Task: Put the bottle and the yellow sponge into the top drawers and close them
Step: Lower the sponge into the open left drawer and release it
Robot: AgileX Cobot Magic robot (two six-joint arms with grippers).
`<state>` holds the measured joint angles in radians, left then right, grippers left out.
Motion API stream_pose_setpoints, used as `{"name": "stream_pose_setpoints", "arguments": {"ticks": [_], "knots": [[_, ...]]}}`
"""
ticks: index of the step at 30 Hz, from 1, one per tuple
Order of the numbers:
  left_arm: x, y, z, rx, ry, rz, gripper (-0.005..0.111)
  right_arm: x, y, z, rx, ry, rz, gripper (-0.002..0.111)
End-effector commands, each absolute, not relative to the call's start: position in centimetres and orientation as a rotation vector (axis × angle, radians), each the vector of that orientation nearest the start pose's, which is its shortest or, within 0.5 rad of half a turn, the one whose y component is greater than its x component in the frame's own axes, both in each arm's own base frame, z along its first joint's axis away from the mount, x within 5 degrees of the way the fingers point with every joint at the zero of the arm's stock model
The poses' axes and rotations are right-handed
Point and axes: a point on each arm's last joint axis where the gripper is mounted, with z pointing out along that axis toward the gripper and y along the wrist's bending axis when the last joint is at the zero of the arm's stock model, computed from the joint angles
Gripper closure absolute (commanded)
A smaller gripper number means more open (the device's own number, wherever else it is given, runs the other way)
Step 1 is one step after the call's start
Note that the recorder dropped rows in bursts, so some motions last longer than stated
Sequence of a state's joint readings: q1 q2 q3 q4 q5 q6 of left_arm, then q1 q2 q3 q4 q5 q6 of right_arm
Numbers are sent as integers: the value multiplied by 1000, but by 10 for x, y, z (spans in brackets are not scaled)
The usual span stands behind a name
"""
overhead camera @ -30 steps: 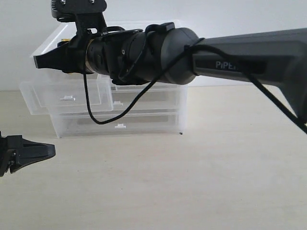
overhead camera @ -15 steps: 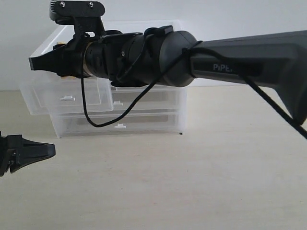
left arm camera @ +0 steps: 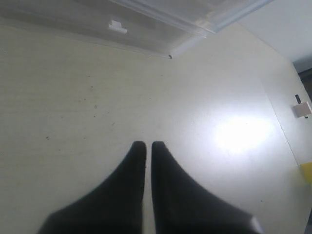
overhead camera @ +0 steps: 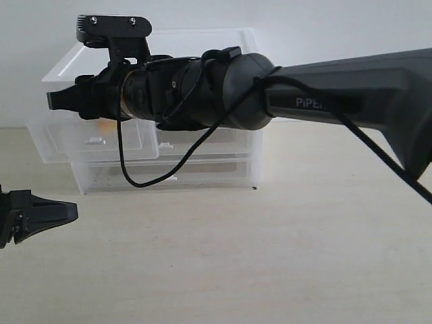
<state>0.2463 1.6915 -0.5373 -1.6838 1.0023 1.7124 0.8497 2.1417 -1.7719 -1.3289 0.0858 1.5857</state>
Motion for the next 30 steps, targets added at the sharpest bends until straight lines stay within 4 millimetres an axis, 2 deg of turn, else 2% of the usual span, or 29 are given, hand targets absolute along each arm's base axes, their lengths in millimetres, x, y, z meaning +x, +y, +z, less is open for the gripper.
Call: {"name": "stream_pose_setpoints", "arguments": {"ticks": [1, 5, 13, 18, 22, 23, 25, 29, 30], "knots": [[254, -16, 155, 83, 2176, -1118, 103, 349, 383, 265, -514, 1859, 671, 58], [254, -16, 155, 83, 2176, -1118, 103, 346, 383, 273, -522, 1840, 696, 58], [254, -16, 155, 83, 2176, -1118, 103, 338, 375, 306, -498, 1781, 744, 58], [254, -16, 155, 83, 2176, -1118, 103, 334, 380, 302, -491, 1800, 850, 58], [254, -16, 155, 83, 2176, -1118, 103, 334, 379, 302, -460, 1814, 859, 59], [254, -16, 155, 83, 2176, -1118, 103, 335, 378, 303, -453, 1815, 851, 61], [254, -16, 155, 83, 2176, -1118, 103, 335, 374, 308, -443, 1808, 810, 72], [255, -15, 156, 71, 2170, -1118, 103, 333, 363, 311, -422, 1822, 721, 109], [255, -15, 156, 71, 2170, -1118, 103, 333, 359, 311, -404, 1837, 689, 108]]}}
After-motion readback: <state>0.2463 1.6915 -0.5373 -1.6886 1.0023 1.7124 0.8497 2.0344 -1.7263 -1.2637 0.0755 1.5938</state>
